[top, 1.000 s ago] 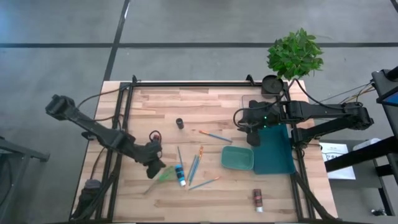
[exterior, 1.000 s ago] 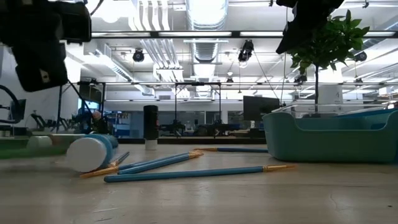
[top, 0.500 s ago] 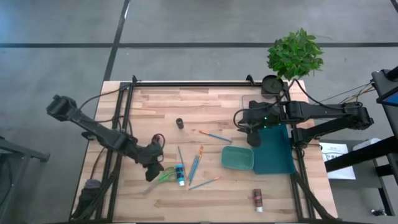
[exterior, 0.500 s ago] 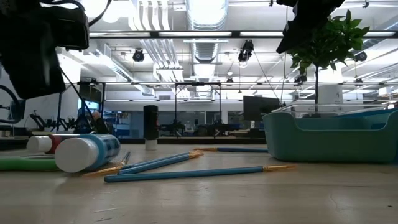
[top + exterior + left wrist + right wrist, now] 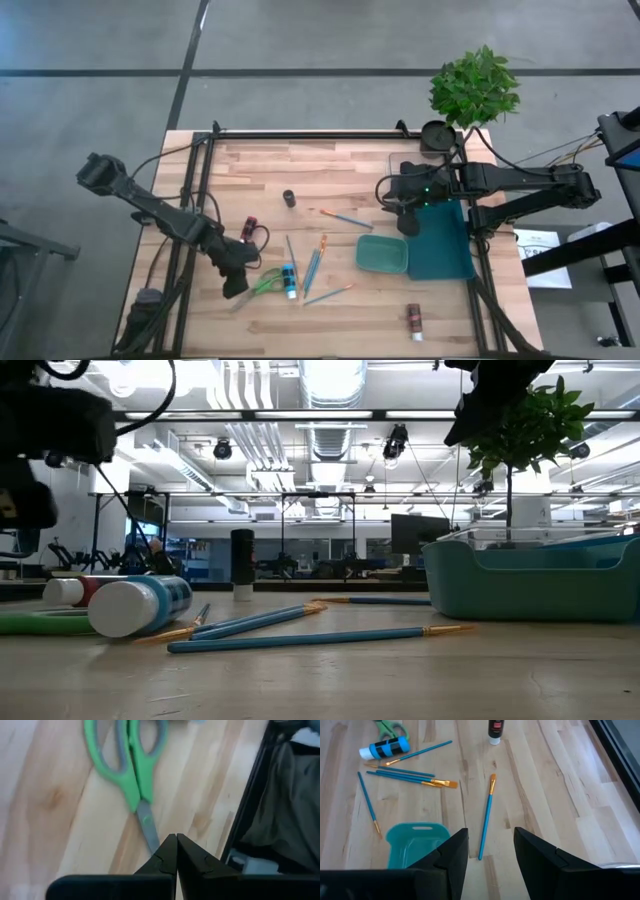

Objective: Pick & Place Paint Supplies
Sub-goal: Put the green scissors into the transparent bin

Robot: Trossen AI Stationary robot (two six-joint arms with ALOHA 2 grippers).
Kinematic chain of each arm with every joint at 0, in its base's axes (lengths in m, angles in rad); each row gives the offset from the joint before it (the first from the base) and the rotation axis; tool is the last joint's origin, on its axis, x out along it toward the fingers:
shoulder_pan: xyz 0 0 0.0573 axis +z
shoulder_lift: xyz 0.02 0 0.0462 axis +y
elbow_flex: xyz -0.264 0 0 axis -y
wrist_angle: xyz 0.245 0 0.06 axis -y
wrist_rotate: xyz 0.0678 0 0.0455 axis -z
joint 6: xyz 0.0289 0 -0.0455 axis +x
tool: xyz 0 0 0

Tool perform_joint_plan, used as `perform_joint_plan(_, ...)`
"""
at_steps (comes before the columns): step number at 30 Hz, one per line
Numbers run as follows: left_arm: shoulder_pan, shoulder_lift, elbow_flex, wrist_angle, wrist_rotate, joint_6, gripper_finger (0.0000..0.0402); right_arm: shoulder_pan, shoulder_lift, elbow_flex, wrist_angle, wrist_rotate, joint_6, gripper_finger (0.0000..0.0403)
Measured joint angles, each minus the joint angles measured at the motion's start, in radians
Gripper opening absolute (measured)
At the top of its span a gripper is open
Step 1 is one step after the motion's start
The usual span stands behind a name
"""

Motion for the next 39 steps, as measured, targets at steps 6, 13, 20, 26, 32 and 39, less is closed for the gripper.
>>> perform_joint_plan(6,-0.048,0.03,-0.004,0.0,0.03,-0.043,0.0011,0.0,0.0,0.0,0.0,0.0,-0.008,0.0157)
perform_joint_plan(13,-0.124,0.038,-0.004,0.074,0.046,-0.156,0.0092,0.0,0.0,0.0,-0.004,0.0,-0.002,0.0157)
perform_joint_plan(20,-0.19,0.038,-0.004,0.045,-0.023,-0.373,0.0196,0.0,0.0,0.0,-0.007,0.0,0.006,0.0157)
perform_joint_plan(26,-0.255,0.047,-0.004,0.074,-0.093,-0.57,0.0221,0.0,0.0,0.0,-0.01,0.0,0.008,0.0157)
perform_joint_plan(32,-0.286,0.13,-0.004,0.136,-0.096,-0.64,0.0182,0.0,0.0,0.0,-0.009,0.0,-0.014,0.0157)
perform_joint_plan(39,-0.292,0.217,-0.004,0.155,-0.075,-0.701,0.0127,0.0,0.0,0.0,-0.008,0.0,-0.022,0.0157)
